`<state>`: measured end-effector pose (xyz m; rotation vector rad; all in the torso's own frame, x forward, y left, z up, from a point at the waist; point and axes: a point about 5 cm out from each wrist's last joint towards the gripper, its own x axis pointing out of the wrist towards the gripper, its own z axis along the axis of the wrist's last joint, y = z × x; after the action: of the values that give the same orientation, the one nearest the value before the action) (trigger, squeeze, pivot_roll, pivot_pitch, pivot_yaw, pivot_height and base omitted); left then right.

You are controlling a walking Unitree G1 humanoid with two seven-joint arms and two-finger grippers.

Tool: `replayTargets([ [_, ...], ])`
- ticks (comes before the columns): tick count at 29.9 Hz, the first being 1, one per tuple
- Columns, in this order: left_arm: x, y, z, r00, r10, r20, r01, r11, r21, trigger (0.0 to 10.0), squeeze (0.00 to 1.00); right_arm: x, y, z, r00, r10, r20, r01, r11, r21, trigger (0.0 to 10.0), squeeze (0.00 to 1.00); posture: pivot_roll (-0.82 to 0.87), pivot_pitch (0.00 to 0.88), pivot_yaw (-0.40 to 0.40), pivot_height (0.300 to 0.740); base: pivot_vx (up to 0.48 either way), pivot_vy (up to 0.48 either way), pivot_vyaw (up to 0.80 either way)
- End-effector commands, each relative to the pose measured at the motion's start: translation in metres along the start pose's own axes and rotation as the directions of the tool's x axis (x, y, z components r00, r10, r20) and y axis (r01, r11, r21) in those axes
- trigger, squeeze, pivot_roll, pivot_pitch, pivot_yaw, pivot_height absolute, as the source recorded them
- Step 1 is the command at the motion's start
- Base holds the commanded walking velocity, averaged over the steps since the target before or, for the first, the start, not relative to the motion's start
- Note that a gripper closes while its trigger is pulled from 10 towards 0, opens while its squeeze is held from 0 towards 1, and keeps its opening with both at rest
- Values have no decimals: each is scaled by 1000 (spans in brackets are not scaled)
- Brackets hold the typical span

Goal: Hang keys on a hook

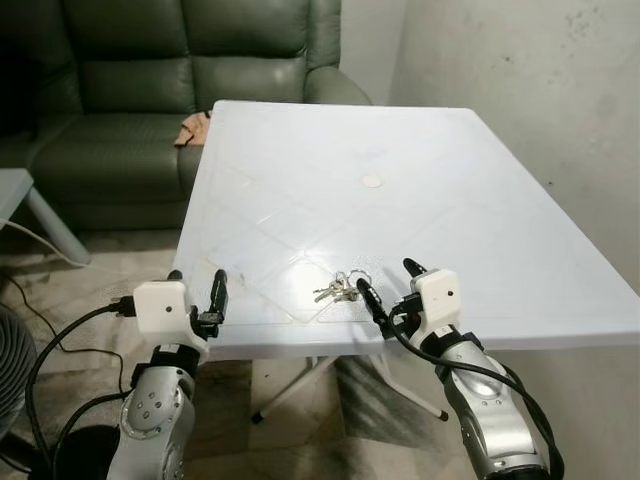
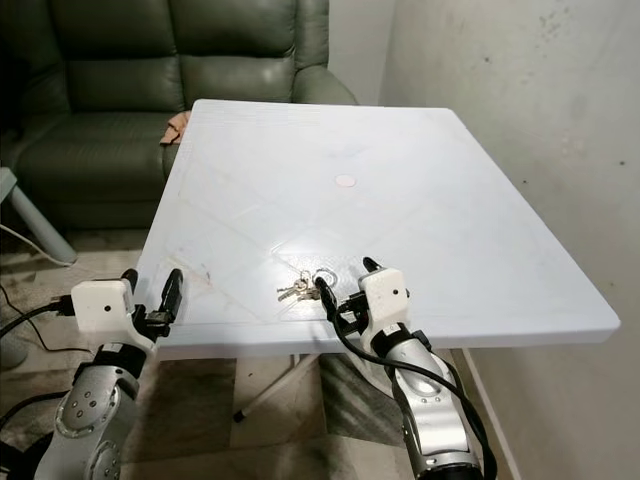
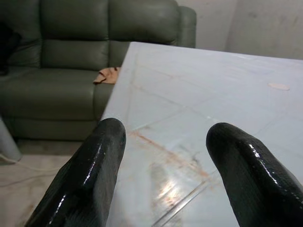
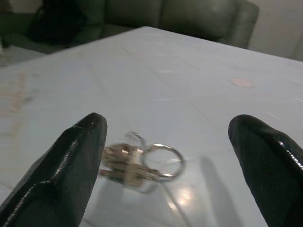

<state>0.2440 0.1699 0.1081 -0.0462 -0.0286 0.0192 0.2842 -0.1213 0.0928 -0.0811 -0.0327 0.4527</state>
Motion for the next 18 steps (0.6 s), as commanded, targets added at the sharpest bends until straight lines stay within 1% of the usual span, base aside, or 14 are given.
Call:
replayTargets([
  [1,-1,-1,3,1000,-7,14,7,1000,2,10000,0,2,-3,3,1000,3,2,-3,1000,-16,10000,0,-57,20,-29,740,0,0,0],
  [5,-3,-11,1,998,-70,3,70,997,18,10000,0,7,-8,8,999,38,-18,-39,998,-41,10000,0,-57,28,-34,740,0,0,0],
  [8,-5,-18,-1,993,-115,-6,115,993,16,10000,0,12,-9,8,996,57,-64,-61,997,-54,10000,0,-55,36,-39,740,0,0,0],
  [9,-5,-18,-1,993,-115,-6,115,993,16,10000,0,12,-9,8,996,57,-64,-61,997,-54,10000,0,-55,36,-39,740,0,0,0],
  [11,-7,-26,-2,988,-156,-14,156,987,26,10000,0,18,-10,9,994,54,-94,-57,998,-28,10000,0,-51,46,-45,740,0,0,0],
  [13,-8,-29,-3,985,-173,-19,174,984,30,10000,0,21,-10,10,994,48,-103,-49,999,-7,10000,0,-51,46,-45,740,0,0,0],
  [17,-11,-35,-3,977,-212,-23,213,976,43,10000,0,27,-8,9,991,31,-132,-23,998,63,10000,0,-42,65,-51,740,0,0,0],
  [18,-11,-37,-3,976,-218,-24,219,975,47,10000,0,28,-8,9,990,28,-138,-18,998,68,10000,0,-41,69,-51,740,0,0,0],
])
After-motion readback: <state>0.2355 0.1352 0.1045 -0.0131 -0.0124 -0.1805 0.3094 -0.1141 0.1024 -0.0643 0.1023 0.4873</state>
